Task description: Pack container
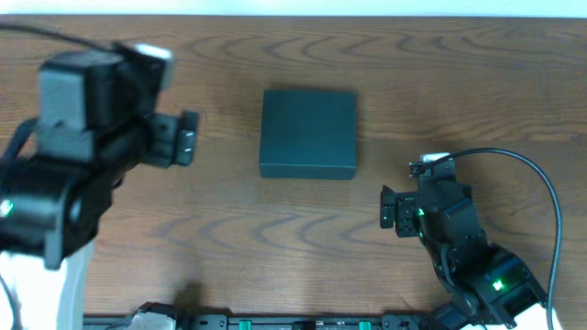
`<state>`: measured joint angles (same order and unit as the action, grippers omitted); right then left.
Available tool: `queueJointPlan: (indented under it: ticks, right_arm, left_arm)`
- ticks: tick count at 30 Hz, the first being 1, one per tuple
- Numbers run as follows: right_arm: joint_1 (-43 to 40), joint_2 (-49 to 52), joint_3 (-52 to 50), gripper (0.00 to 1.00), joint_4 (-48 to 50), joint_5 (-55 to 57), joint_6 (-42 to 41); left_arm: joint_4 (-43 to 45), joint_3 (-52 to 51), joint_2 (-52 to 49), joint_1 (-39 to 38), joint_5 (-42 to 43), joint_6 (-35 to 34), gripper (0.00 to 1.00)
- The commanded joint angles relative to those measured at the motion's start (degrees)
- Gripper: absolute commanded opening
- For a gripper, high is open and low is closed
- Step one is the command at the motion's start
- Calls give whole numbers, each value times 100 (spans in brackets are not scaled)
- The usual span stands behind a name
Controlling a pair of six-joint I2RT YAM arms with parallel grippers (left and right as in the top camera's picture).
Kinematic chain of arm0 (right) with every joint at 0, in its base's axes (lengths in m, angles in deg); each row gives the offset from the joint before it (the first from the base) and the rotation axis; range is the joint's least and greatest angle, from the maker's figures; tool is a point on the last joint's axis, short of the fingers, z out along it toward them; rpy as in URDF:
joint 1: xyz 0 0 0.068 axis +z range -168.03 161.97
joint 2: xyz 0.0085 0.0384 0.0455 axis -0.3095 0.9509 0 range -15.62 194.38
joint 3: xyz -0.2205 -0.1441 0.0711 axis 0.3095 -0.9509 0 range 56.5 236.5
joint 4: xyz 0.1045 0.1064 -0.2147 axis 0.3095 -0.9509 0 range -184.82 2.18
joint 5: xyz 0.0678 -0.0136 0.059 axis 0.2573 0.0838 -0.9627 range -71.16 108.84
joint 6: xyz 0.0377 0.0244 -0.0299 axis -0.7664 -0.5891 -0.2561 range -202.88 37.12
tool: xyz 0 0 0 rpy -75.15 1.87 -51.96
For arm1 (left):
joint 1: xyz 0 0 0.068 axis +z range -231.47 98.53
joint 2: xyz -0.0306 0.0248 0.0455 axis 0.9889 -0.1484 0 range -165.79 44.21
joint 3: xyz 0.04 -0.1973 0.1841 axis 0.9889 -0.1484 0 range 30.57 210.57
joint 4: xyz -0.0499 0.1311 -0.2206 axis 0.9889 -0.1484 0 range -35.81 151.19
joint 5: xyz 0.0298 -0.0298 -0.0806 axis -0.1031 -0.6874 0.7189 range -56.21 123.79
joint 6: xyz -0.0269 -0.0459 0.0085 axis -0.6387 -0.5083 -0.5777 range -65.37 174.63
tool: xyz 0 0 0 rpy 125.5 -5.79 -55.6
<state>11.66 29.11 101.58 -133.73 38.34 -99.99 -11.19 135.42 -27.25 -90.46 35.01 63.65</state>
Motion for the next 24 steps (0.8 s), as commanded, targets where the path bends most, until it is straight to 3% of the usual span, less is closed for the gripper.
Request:
queueJointPlan:
  ticks: [1, 10, 24]
  right_arm:
    - [-42, -9, 76, 99, -17, 57, 46]
    - [-42, -9, 76, 99, -17, 57, 46]
    - [-42, -9, 76, 99, -17, 57, 46]
  left_arm:
    - [162, -472, 457, 343, -168, 39, 95]
    - [1593, -3134, 2426, 662, -164, -50, 95]
    - [3381, -7197, 5488, 660, -114, -1550, 95]
